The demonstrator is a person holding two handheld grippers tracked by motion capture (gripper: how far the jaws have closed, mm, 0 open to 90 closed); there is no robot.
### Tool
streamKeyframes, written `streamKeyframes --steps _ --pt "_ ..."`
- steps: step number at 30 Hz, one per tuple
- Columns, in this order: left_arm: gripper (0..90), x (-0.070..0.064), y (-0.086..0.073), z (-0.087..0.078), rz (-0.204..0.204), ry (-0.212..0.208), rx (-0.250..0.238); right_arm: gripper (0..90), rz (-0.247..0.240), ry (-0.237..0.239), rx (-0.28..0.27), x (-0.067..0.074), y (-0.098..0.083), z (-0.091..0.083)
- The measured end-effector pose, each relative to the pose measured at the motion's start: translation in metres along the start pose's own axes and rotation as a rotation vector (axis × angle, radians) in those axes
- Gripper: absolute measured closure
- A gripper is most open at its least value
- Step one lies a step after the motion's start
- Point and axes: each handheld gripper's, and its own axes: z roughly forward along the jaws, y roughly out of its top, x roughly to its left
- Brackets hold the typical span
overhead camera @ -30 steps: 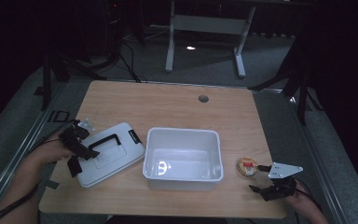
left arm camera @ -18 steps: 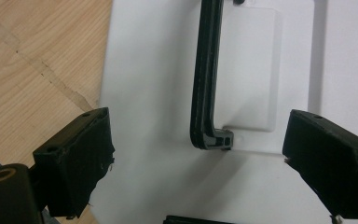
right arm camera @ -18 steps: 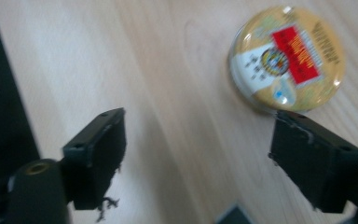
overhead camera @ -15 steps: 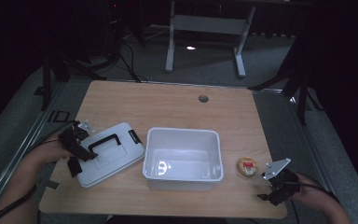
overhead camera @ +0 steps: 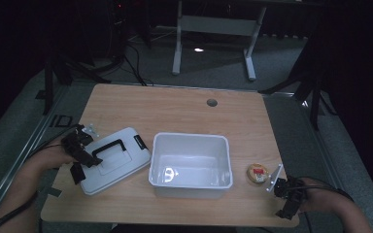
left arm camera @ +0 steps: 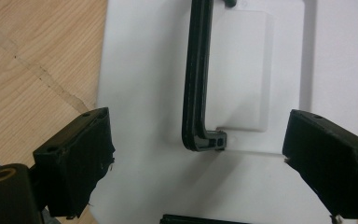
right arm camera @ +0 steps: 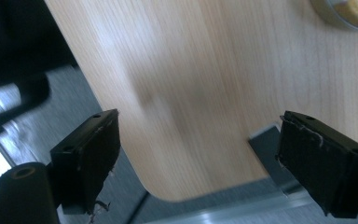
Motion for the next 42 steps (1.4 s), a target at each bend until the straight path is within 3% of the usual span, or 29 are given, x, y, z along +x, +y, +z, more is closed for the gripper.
streamKeyframes --steps 2,6,12,15,17,22,27,33,38,42 --pt "7.9 0.000 0.000 -0.001 -0.003 -0.011 -0.002 13.3 -0.028 -0.038 0.043 0.001 0.003 0.000" --pt "7.9 -0.002 -0.001 0.000 0.004 -0.038 0.023 15.0 -0.063 -0.062 0.079 0.001 0.008 -0.003" --pt "7.9 -0.002 0.000 -0.001 0.010 -0.026 0.031 15.2 -0.089 -0.086 0.002 -0.006 0.012 -0.015" --pt "7.9 -0.003 0.000 -0.002 0.015 -0.020 0.025 16.1 -0.076 -0.113 -0.068 -0.015 0.017 -0.022" --pt "7.9 -0.003 0.001 -0.003 0.012 -0.024 0.024 16.1 -0.076 -0.133 -0.082 -0.019 0.021 -0.024" --pt "7.9 -0.002 0.000 -0.003 0.014 -0.029 0.023 16.1 -0.078 -0.119 -0.114 -0.028 0.032 -0.024" --pt "7.9 -0.003 -0.001 0.000 0.012 -0.033 0.019 16.1 -0.108 -0.150 -0.123 -0.036 0.042 -0.021" --pt "7.9 -0.003 -0.001 0.001 0.004 -0.041 0.015 14.6 -0.148 -0.153 -0.148 -0.046 0.054 -0.016" --pt "7.9 -0.003 -0.001 0.001 0.003 -0.046 0.016 14.7 -0.195 -0.181 -0.114 -0.054 0.058 -0.006" --pt "7.9 -0.002 -0.001 -0.001 0.000 -0.044 0.013 15.0 -0.221 -0.176 -0.084 -0.058 0.061 0.000"
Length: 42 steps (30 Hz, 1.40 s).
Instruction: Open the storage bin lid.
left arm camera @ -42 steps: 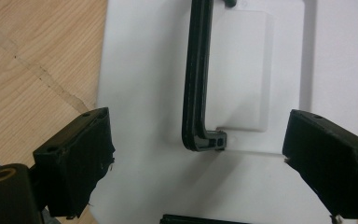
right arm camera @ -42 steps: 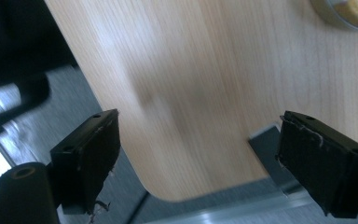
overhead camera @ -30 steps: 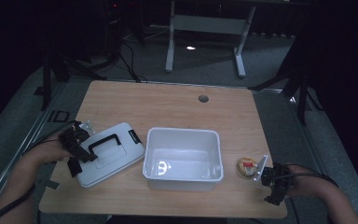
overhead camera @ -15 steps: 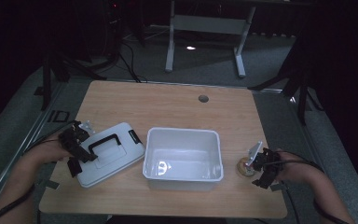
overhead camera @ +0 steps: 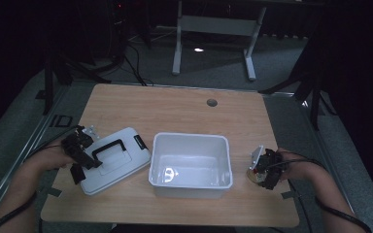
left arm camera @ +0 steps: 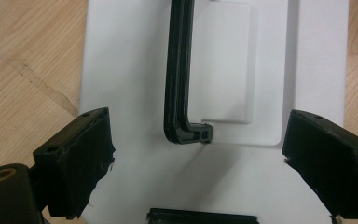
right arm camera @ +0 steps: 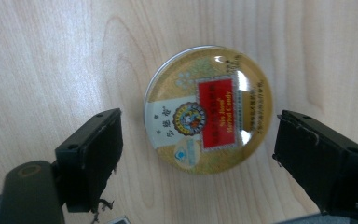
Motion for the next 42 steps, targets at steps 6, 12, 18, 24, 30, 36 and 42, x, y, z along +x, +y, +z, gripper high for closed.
streamKeyframes --steps 6,12,18,24,30,36,42 --pt "7.9 0.000 -0.002 -0.001 -0.009 -0.001 0.003 15.0 -0.017 0.003 0.025 -0.006 0.001 0.013" --pt "7.9 0.000 -0.003 0.001 -0.013 -0.002 0.009 16.5 -0.025 0.018 0.021 -0.010 0.000 0.020" --pt "7.9 -0.001 -0.004 0.002 -0.012 -0.005 0.011 19.6 -0.038 0.034 0.026 -0.012 0.005 0.024" --pt "7.9 0.001 -0.006 -0.001 -0.016 0.004 0.004 20.3 -0.052 -0.002 0.019 -0.011 0.008 0.013" --pt "7.9 0.002 -0.007 -0.007 -0.014 0.014 0.008 20.3 -0.065 -0.006 0.019 -0.010 0.014 -0.010" --pt "7.9 0.000 -0.004 -0.009 -0.004 0.013 0.014 20.3 -0.075 -0.023 0.034 -0.009 0.020 -0.030" --pt "7.9 0.000 -0.003 -0.009 -0.002 0.014 0.014 20.3 -0.093 -0.022 0.025 -0.004 0.035 -0.061"
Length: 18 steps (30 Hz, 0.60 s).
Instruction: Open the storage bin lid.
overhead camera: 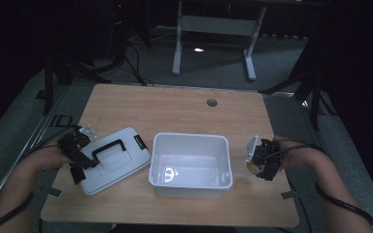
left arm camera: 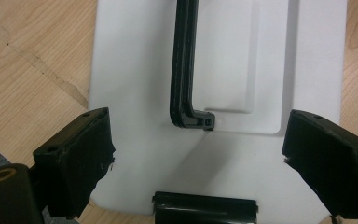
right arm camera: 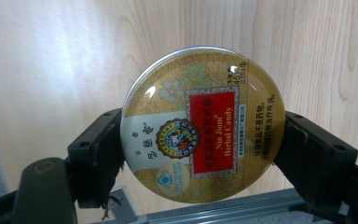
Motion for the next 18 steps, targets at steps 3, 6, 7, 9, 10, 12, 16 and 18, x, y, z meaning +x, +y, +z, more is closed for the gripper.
streamKeyframes --steps 3,6,7,9,10,12,16,18 --pt "7.9 0.000 0.000 -0.001 0.002 0.003 0.003 20.4 -0.004 -0.011 -0.006 0.001 0.007 -0.013" --pt "7.9 0.000 0.000 -0.002 0.003 0.005 0.001 20.4 -0.012 -0.012 -0.016 0.001 0.014 -0.024" --pt "7.9 0.000 0.000 -0.002 0.002 0.004 -0.001 20.4 -0.014 -0.014 -0.017 0.002 0.016 -0.027" --pt "7.9 0.000 0.000 -0.003 0.005 0.007 0.000 20.4 -0.018 -0.017 -0.016 0.002 0.021 -0.034" --pt "7.9 0.000 0.000 -0.003 0.005 0.006 -0.002 20.4 -0.023 -0.021 -0.017 0.002 0.024 -0.037" --pt "7.9 -0.001 0.000 -0.003 0.005 0.006 -0.001 20.4 -0.026 -0.025 -0.022 0.001 0.029 -0.043" --pt "7.9 -0.001 0.000 -0.003 0.004 0.004 -0.002 20.4 -0.024 -0.027 -0.031 0.000 0.038 -0.053" --pt "7.9 -0.001 0.000 -0.003 0.007 0.005 -0.001 20.5 -0.030 -0.032 -0.032 0.000 0.042 -0.058"
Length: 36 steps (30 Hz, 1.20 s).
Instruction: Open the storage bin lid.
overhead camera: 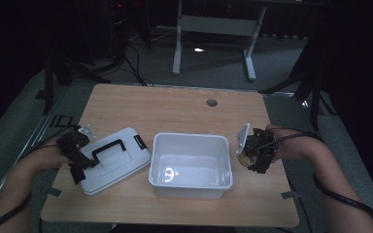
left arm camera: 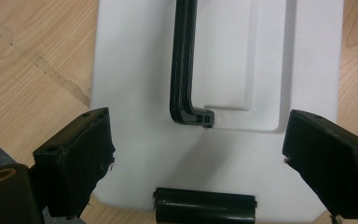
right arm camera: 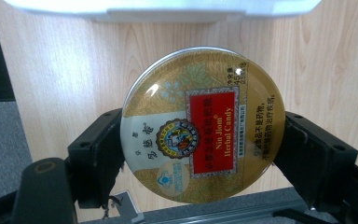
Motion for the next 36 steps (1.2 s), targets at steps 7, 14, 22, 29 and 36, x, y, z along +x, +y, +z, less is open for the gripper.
streamKeyframes --steps 7,14,22,29,36 --pt "8.0 0.000 0.001 0.000 0.004 0.001 0.001 20.4 -0.010 -0.015 0.008 -0.004 0.016 -0.009" --pt "7.9 0.000 0.000 0.000 0.001 -0.001 0.002 20.4 -0.028 -0.013 0.004 -0.006 0.032 -0.009" --pt "7.9 0.000 -0.001 0.002 0.003 -0.003 0.013 20.4 -0.046 -0.027 -0.013 -0.007 0.050 -0.009" --pt "7.9 -0.002 -0.001 0.003 0.007 -0.009 0.016 20.4 -0.072 -0.020 -0.033 -0.006 0.069 -0.006" --pt "8.0 -0.002 -0.001 0.003 0.010 -0.010 0.017 20.4 -0.091 -0.001 -0.031 -0.003 0.088 0.004"
